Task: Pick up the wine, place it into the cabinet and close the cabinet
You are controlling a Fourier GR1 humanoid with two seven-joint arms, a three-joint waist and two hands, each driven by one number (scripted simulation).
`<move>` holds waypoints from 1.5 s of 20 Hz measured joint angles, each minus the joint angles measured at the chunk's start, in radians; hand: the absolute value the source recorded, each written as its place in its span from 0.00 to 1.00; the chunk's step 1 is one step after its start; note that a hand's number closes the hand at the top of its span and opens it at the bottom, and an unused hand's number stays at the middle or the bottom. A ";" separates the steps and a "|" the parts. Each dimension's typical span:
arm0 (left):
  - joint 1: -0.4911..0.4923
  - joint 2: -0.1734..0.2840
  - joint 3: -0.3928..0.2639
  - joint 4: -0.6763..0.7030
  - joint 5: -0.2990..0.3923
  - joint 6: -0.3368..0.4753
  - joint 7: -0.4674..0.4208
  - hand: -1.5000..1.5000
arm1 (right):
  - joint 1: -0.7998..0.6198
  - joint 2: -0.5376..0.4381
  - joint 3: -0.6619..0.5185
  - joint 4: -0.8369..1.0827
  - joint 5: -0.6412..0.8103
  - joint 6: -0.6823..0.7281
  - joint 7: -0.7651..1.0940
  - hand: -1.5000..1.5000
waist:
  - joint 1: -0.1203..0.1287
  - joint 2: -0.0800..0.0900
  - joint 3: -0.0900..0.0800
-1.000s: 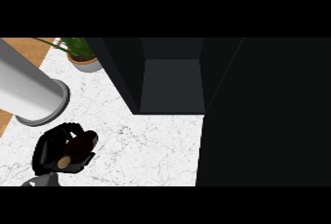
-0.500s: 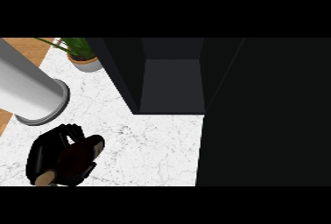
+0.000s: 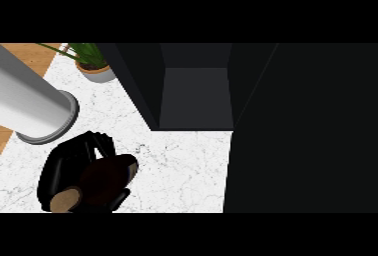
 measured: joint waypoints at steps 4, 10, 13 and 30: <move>-0.039 -0.010 -0.075 -0.051 -0.014 0.060 0.085 1.00 | -0.018 -0.004 -0.014 -0.001 -0.005 -0.005 0.015 0.00 | -0.002 0.001 0.000; -0.125 -0.016 -0.263 -0.100 -0.029 0.253 0.174 1.00 | -0.001 -0.001 -0.022 0.002 -0.008 0.010 -0.004 0.00 | -0.006 0.001 0.000; -0.184 -0.017 -0.323 -0.091 -0.022 0.338 0.211 1.00 | -0.011 -0.009 -0.028 -0.004 -0.014 0.005 0.023 0.00 | -0.008 0.001 0.000; -0.563 -0.018 -0.448 0.124 -0.029 0.724 0.292 1.00 | 0.013 -0.010 -0.025 -0.006 -0.023 0.023 0.018 0.00 | -0.013 0.002 0.000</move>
